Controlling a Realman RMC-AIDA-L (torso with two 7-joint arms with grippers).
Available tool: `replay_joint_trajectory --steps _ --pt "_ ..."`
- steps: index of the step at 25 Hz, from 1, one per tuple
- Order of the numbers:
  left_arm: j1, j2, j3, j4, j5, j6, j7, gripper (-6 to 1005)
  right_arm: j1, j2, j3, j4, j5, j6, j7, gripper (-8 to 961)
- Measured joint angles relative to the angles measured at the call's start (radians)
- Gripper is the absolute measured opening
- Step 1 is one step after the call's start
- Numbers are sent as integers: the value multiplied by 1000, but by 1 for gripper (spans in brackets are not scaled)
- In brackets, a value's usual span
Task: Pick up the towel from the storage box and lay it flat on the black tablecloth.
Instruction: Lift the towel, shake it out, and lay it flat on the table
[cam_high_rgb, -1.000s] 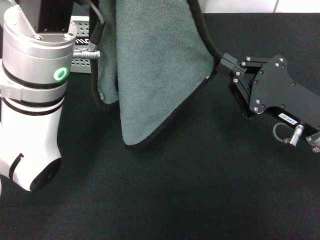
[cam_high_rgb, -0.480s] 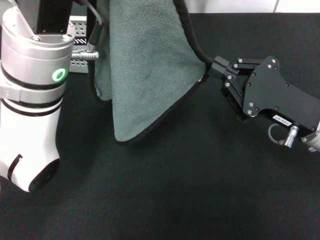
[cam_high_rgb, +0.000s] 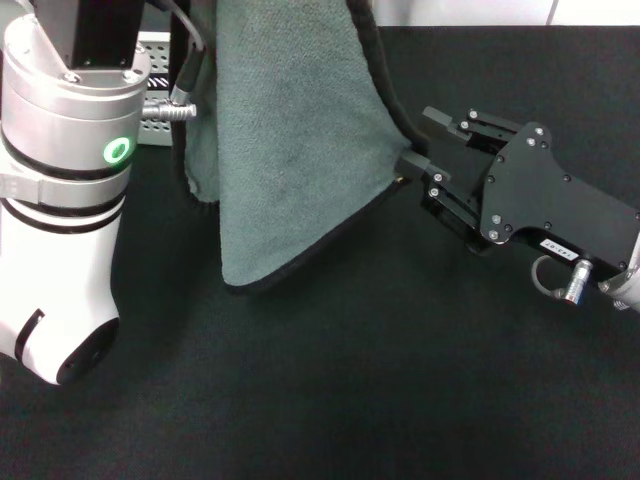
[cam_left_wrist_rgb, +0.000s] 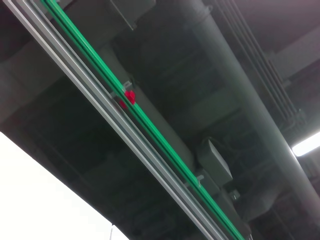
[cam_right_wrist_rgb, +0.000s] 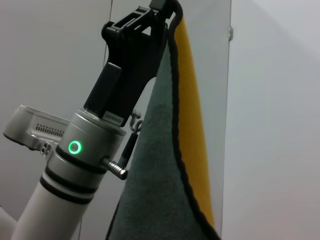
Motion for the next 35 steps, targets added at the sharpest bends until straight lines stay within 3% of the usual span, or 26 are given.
replay_joint_trajectory --steps 11,16,27,32,35 --pt "5 0 3 2 0 0 0 46 4 0 -9 10 0 -6 22 476" --pt "7 0 3 2 0 0 0 47 3 0 -9 11 2 -15 22 361" --pt "10 0 3 1 0 0 0 49 0 0 -4 11 3 -20 9 6" --pt "19 3 4 -5 6 -2 0 50 -1 -4 -3 1 3 -16 16 7" --pt "54 8 0 -22 24 -4 -16 50 -4 -29 1 -26 3 4 62 8"
